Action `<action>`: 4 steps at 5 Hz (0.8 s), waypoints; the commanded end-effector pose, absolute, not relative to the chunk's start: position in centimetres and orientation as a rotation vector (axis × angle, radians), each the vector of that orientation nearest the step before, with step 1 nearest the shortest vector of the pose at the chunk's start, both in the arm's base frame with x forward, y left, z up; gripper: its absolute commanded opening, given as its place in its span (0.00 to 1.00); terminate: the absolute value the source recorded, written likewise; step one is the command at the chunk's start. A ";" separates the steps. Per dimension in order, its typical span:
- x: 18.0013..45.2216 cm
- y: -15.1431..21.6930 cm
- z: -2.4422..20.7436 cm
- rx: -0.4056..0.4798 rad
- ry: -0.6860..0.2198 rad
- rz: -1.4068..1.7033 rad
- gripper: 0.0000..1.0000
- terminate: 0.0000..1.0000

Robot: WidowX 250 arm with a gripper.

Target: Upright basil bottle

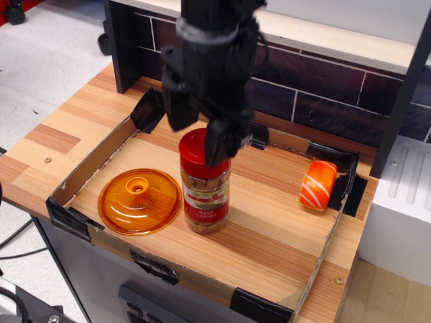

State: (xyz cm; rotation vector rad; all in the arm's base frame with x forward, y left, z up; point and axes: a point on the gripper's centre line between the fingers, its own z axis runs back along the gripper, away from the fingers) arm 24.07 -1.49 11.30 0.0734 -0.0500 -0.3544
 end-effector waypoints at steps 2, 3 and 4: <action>25.7 0.2 17.9 0.053 -0.159 -0.170 0.00 0.00; 27.4 2.1 19.6 0.128 -0.226 0.011 1.00 0.00; 28.3 3.1 19.8 0.154 -0.222 0.114 1.00 0.00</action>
